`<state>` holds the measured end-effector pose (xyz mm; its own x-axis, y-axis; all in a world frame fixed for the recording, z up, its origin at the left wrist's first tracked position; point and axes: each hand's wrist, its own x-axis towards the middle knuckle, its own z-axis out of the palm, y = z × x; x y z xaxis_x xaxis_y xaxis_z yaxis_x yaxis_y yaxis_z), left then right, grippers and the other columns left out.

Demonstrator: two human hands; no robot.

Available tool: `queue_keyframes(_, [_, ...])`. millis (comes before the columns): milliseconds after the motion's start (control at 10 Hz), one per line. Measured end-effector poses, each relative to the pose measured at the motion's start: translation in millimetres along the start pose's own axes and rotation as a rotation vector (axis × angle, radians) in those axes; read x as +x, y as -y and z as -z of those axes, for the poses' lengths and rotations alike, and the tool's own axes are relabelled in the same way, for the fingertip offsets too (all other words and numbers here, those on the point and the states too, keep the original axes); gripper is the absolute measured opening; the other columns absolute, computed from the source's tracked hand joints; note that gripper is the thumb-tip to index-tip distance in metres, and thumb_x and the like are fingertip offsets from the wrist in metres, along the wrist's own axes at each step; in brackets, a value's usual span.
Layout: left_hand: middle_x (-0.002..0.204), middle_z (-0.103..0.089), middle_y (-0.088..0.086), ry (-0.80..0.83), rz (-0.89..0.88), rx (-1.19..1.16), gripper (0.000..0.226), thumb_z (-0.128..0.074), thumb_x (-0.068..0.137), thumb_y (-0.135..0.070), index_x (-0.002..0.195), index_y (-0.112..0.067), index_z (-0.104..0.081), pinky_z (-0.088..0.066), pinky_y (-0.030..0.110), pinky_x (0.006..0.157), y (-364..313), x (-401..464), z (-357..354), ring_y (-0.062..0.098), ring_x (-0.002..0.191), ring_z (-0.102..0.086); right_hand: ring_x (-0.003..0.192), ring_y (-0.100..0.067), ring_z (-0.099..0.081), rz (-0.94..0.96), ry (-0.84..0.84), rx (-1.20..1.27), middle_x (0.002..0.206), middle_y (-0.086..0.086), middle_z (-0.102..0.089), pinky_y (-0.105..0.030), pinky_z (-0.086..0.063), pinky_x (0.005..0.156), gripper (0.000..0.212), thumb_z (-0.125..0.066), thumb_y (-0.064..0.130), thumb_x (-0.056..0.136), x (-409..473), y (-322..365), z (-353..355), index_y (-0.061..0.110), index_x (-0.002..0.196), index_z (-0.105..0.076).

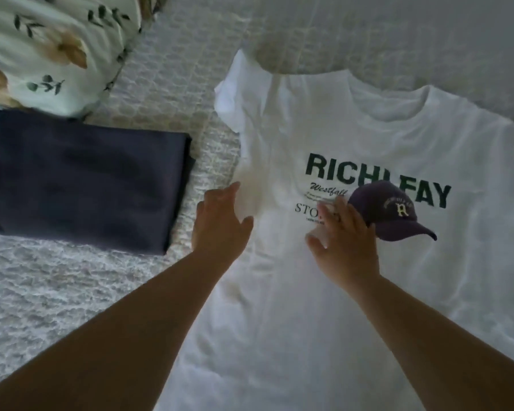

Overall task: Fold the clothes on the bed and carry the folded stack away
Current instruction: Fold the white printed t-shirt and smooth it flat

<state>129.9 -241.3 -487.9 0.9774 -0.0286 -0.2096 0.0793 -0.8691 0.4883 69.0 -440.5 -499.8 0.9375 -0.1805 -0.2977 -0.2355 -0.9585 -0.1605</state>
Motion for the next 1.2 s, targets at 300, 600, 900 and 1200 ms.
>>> queue_keyframes(300, [0.107, -0.068, 0.010, 0.074, 0.471, -0.889, 0.054, -0.073, 0.078, -0.043, 0.119, -0.009, -0.062, -0.054, 0.025, 0.058, -64.5, 143.7, -2.3, 0.027, 0.097, -0.067, 0.146, -0.018, 0.010, 0.065, -0.199, -0.027, 0.160, 0.003, 0.009, -0.044, 0.006, 0.117, 0.074, -0.011, 0.073, 0.082, 134.3, -8.5, 5.3, 0.041, 0.148, -0.005])
queue_keyframes(600, [0.092, -0.073, 0.005, -0.001, 0.587, -1.539, 0.021, -0.060, 0.091, -0.025, 0.110, -0.016, -0.062, -0.054, 0.037, 0.061, -60.2, 190.1, 34.3, 0.021, 0.083, -0.069, 0.146, -0.018, 0.001, 0.065, -0.265, 0.058, 0.159, 0.001, -0.009, -0.040, 0.005, 0.116, 0.069, -0.029, 0.064, 0.083, 140.2, -10.8, -0.9, 0.037, 0.147, -0.023])
queue_keyframes(900, [0.112, -0.064, 0.020, -0.369, 0.423, -0.583, 0.048, -0.067, 0.083, -0.036, 0.117, -0.003, -0.061, -0.049, 0.040, 0.090, -34.3, 188.9, 48.5, 0.034, 0.105, -0.062, 0.146, -0.017, 0.012, 0.099, -0.258, 0.079, 0.160, 0.002, 0.001, -0.040, 0.011, 0.116, 0.069, -0.023, 0.065, 0.084, 142.0, -14.0, -5.9, 0.039, 0.147, -0.010])
queue_keyframes(1200, [0.082, -0.055, -0.014, 0.002, -0.018, -0.428, 0.024, -0.065, 0.085, -0.035, 0.104, -0.026, -0.052, -0.035, 0.012, 0.052, -185.7, 117.8, 29.1, 0.012, 0.078, -0.056, 0.119, -0.014, -0.051, -0.255, 0.143, 1.470, 0.127, 0.001, -0.057, -0.030, -0.033, 0.100, 0.059, -0.026, 0.059, 0.093, 123.9, -44.8, 77.5, 0.021, 0.126, -0.054])
